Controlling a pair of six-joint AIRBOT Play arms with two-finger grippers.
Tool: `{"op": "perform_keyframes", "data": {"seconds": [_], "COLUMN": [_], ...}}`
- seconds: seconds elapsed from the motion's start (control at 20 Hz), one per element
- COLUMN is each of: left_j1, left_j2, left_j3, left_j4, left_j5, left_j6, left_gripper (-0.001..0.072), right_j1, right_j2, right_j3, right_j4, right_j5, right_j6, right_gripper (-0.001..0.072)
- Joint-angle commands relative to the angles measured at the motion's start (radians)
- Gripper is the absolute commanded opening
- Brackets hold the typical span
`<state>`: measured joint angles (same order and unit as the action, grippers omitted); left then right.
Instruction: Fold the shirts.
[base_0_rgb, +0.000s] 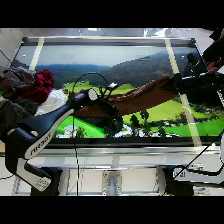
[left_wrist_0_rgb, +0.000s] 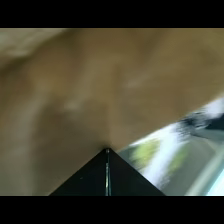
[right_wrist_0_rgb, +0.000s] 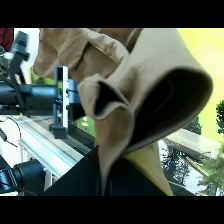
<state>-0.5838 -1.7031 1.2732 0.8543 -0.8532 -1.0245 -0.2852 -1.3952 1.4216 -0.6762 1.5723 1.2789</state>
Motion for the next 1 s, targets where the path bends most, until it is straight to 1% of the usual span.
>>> {"op": "perform_keyframes", "data": {"seconds": [0.0,0.05,0.1,0.25,0.3,0.4,0.5,0.6,0.75,0.85,0.95], "left_j1": [-0.057,-0.056,-0.041,0.051,0.095,0.200,0.313,0.424,0.561,0.630,0.679], "left_j2": [-0.043,-0.043,-0.040,0.034,0.072,0.161,0.251,0.330,0.419,0.450,0.461], "left_j3": [0.002,0.011,0.031,0.047,0.047,0.047,0.047,0.047,0.047,0.047,0.047], "left_j4": [-0.240,-0.266,-0.260,-0.240,-0.201,-0.078,0.011,0.018,0.017,0.017,0.018], "left_j5": [0.079,0.095,0.093,0.067,0.032,-0.058,-0.126,-0.158,-0.163,-0.163,-0.169], "left_j6": [0.113,0.117,0.116,0.117,0.116,0.112,0.105,0.105,0.105,0.105,0.105], "left_gripper": [0.0011,0.0011,0.0011,0.0011,0.0011,0.0011,0.0011,0.0011,0.0012,0.0012,0.0011], "right_j1": [0.055,0.079,0.103,0.191,0.225,0.308,0.414,0.542,0.715,0.810,0.884], "right_j2": [0.013,0.013,0.013,0.012,0.012,0.004,-0.022,-0.069,-0.166,-0.244,-0.320], "right_j3": [0.100,0.114,0.125,0.130,0.130,0.130,0.131,0.133,0.133,0.133,0.133], "right_j4": [-0.061,-0.061,-0.063,-0.084,-0.102,-0.122,-0.121,-0.113,-0.066,-0.027,0.052], "right_j5": [0.036,0.032,0.031,-0.033,-0.068,-0.151,-0.281,-0.456,-0.700,-0.846,-0.997], "right_j6": [0.074,0.076,0.082,0.105,0.117,0.128,0.153,0.153,0.153,0.153,0.153], "right_gripper": [0.0009,0.0008,0.0008,0.0008,0.0008,0.0008,0.0007,0.0006,0.0006,0.0006,0.0009]}}
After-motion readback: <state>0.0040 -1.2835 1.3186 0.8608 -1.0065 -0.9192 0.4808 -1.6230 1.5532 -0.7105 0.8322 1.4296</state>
